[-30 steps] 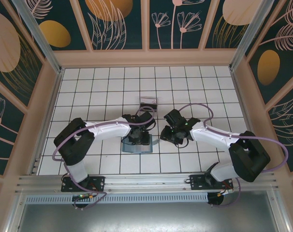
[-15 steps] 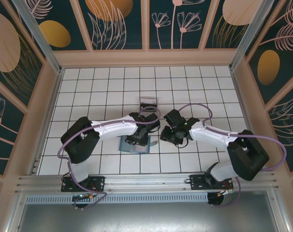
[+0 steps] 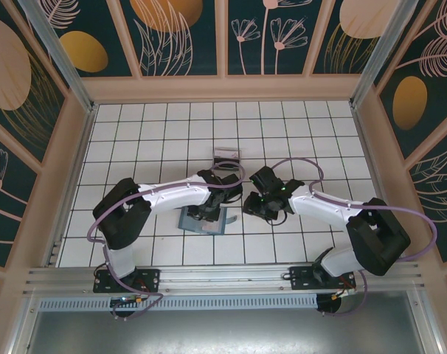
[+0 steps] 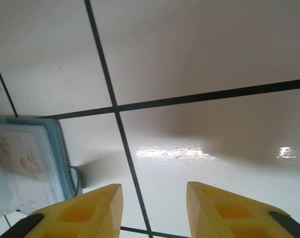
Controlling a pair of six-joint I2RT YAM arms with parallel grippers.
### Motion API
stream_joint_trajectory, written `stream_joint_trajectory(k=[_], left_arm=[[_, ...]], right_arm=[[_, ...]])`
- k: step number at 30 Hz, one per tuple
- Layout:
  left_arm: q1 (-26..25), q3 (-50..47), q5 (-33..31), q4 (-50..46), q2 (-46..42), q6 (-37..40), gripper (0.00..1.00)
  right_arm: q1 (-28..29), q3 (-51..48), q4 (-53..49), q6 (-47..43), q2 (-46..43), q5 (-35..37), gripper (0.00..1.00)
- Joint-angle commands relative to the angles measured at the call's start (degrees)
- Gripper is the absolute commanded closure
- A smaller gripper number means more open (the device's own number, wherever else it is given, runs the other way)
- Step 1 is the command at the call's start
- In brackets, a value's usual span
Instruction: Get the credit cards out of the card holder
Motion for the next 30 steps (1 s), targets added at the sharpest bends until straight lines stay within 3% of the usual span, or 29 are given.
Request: stream_joint_trajectory(k=[1,6,16,30], left_arm=[[-0.3,0.2,-3.4,-3.0,-1.8,0.1,0.59],[-0.2,-1.2,-4.2,-3.0,-2.3,0.2,0.58],[1.0,-5.2,-4.6,-0.4,-4.9,0.4,0.58],[4.8,-14.2,-1.0,8.1,-7.2,2.3,0.59]], right_arm=[[0.3,0.1,3.8,-0.3,-0.2,-2.5,0.59],[1.8,-0.3,8.3,0.7,1.0,-6.3,0.53],[4.8,1.1,9.3,1.1,7.1,-8.1,0.56],[5.0,1.7,7.7,0.4,8.3,-7.4,0.9]])
